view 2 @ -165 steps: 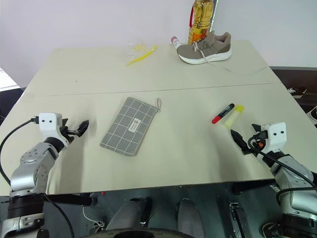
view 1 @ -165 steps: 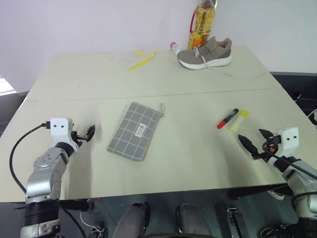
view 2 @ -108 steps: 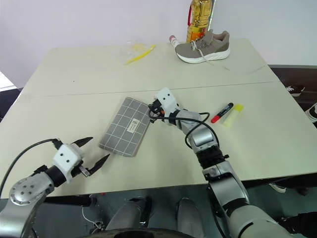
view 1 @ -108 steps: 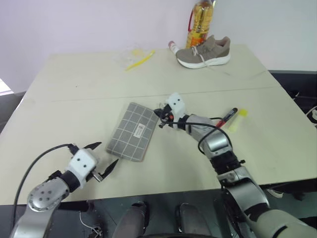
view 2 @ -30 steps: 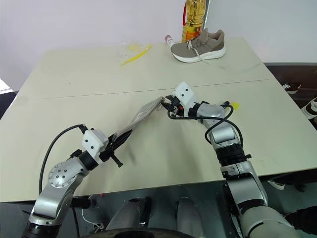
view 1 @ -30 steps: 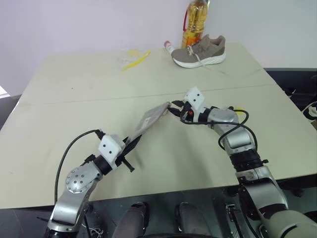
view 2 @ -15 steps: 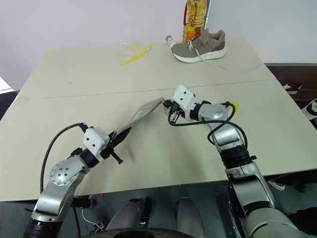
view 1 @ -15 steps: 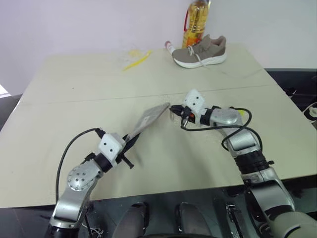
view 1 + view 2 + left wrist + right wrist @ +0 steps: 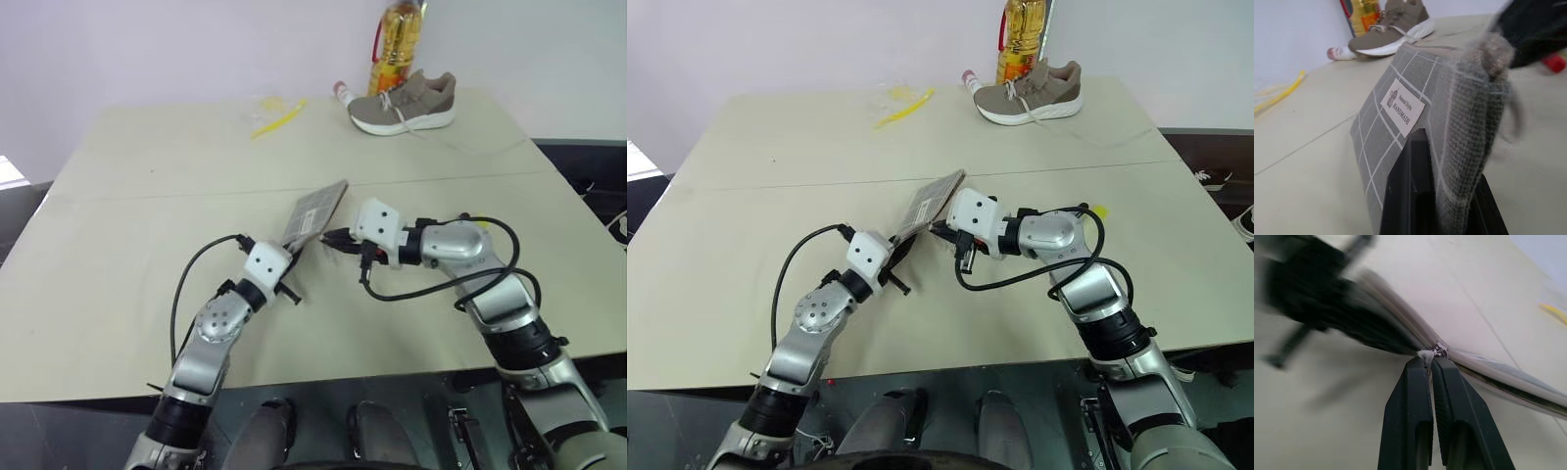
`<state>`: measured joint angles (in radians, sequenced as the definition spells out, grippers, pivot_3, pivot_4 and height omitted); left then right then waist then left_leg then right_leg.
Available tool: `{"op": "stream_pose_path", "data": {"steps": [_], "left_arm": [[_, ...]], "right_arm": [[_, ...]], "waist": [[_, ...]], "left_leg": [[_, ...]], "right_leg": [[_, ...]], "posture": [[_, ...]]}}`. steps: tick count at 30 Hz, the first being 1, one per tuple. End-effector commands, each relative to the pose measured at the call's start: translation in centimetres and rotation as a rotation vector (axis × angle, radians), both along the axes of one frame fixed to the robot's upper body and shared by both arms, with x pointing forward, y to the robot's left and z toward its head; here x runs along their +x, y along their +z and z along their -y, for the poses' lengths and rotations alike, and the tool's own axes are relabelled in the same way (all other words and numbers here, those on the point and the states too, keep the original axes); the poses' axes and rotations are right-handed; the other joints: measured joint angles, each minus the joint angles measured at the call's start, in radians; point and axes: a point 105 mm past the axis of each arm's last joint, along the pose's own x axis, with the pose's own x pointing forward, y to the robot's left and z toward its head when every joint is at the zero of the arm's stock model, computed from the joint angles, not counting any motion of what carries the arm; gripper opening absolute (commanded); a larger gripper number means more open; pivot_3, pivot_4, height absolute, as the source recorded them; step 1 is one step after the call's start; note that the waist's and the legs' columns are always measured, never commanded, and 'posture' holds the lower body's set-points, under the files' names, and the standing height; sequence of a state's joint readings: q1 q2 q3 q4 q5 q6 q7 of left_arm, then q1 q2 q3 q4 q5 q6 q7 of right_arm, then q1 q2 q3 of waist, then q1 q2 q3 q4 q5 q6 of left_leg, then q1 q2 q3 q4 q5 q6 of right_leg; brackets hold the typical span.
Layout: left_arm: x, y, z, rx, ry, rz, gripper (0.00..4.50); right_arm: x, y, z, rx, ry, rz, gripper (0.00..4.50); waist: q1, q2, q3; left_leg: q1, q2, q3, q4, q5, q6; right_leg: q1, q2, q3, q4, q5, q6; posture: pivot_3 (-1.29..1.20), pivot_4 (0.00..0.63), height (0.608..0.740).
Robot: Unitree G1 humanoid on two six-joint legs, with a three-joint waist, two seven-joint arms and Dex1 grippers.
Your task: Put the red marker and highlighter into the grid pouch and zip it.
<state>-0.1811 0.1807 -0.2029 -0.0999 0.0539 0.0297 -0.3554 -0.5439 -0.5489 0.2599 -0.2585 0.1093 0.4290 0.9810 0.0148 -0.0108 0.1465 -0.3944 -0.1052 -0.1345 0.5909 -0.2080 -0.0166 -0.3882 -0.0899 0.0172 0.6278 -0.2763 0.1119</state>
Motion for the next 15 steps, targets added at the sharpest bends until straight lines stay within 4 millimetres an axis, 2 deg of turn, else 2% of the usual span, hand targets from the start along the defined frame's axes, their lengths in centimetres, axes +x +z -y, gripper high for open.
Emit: {"op": "stream_pose_path", "data": {"steps": [1,7,8,11,13,15], "left_arm": [[1.0,1.1,0.2,-0.022,0.034,0.052,0.00],[1.1,1.4,-0.1,-0.030,0.034,0.064,0.00],[1.0,1.5,-0.2,-0.031,0.028,0.069,0.00],[0.2,2.3,-0.6,-0.055,-0.031,0.100,0.00],[-0.2,2.4,-0.5,-0.068,-0.074,0.097,0.00],[-0.6,2.6,-0.4,-0.084,-0.119,0.086,0.00]], "right_arm": [[-2.3,1.2,-1.0,0.011,0.111,0.002,0.10],[-2.8,1.5,-0.6,0.038,0.099,-0.060,0.10],[-2.7,1.5,-0.3,0.047,0.085,-0.086,0.37],[-1.0,2.5,2.6,0.123,-0.084,-0.152,1.36],[0.4,3.3,4.9,0.179,-0.223,-0.161,2.39],[1.5,3.4,7.2,0.200,-0.348,-0.172,2.39]], "waist": [[0.000,-0.001,0.000],[-0.002,-0.001,0.000],[-0.001,-0.001,0.000],[-0.001,-0.001,0.000],[0.000,-0.001,0.000],[0.003,-0.001,0.000]], "left_leg": [[0.000,0.000,0.000,0.000,0.000,0.000],[-0.001,0.000,0.000,0.000,0.000,0.000],[-0.001,0.000,0.000,0.000,0.000,0.000],[-0.001,0.000,0.000,0.001,0.000,0.000],[-0.001,0.000,-0.001,0.001,0.000,0.000],[-0.001,0.000,-0.001,0.001,0.000,0.000]], "right_leg": [[0.000,0.000,0.000,0.000,0.000,0.000],[0.000,0.000,-0.001,0.000,0.000,0.000],[0.000,0.000,-0.001,0.000,0.000,0.000],[0.000,0.000,-0.001,0.000,0.000,0.000],[0.000,-0.001,-0.001,0.000,0.000,0.000],[0.000,-0.001,-0.001,0.000,0.000,0.000]], "posture": [[0.00,0.150,0.740],[0.00,0.150,0.740],[0.00,0.150,0.740],[0.00,0.150,0.740],[0.00,0.150,0.740],[0.00,0.150,0.740]]}}
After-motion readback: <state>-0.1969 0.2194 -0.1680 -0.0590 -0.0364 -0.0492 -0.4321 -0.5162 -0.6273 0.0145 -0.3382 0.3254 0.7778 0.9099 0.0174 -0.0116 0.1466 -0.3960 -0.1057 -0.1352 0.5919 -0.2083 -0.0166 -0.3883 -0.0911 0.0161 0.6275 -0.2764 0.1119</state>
